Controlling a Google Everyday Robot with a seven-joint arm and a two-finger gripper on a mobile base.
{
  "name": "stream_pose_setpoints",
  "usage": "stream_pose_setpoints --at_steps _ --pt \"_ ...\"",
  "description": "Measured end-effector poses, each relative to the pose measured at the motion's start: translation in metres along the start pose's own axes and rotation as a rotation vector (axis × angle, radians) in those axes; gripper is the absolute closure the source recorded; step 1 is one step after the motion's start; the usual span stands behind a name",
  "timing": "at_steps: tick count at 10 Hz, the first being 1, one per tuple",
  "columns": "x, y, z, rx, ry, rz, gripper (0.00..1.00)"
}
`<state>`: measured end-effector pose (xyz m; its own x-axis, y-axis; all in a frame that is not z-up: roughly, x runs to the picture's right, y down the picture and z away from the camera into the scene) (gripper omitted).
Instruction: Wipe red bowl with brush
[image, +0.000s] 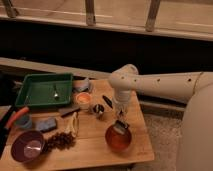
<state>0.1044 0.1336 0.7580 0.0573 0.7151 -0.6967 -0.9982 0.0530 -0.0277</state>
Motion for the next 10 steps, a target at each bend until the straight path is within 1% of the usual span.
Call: stream_pose_setpoints --at_steps 2,5,6,7,8,10 --pt "0.004 -0.024 0.001 0.009 0.000 0.060 1.00" --pt "0.018 -0.025 0.009 0.006 0.018 0.068 1.00" --pt "0.024 -0.020 0.012 0.007 0.029 0.054 1.00" --pt "0.027 -0.007 0.015 0.001 0.032 0.023 1.00" --pt "0.029 0.007 0.016 0.001 0.035 -0.010 1.00" --pt "0.026 0.023 0.014 0.000 0.031 -0.057 1.00"
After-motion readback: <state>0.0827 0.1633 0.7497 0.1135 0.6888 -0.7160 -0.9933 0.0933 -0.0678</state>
